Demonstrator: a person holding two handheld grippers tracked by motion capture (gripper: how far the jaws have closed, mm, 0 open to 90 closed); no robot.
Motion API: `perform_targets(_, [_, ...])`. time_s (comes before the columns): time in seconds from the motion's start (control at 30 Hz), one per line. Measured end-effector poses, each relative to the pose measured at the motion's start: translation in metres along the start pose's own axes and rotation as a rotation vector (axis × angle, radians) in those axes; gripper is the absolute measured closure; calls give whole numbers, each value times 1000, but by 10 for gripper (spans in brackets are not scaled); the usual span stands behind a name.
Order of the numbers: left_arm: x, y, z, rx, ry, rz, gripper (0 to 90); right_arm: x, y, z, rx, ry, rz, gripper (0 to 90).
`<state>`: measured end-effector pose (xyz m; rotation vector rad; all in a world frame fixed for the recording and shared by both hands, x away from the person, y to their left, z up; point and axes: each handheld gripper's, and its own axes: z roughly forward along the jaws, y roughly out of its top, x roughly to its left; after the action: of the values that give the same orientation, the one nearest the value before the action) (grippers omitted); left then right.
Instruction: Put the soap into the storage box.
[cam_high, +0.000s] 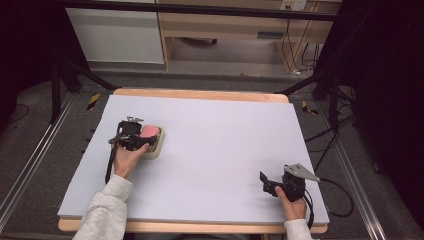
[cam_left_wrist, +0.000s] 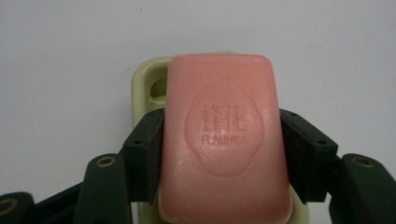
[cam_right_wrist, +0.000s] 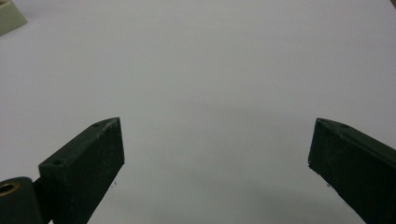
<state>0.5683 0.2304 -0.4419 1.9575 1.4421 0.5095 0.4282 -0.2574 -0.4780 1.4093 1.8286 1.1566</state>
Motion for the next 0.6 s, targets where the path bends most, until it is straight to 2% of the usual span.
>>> perform_targets(0.6, [-3,-3,7,29,12,5,375,0,0,0,0,1,1,38])
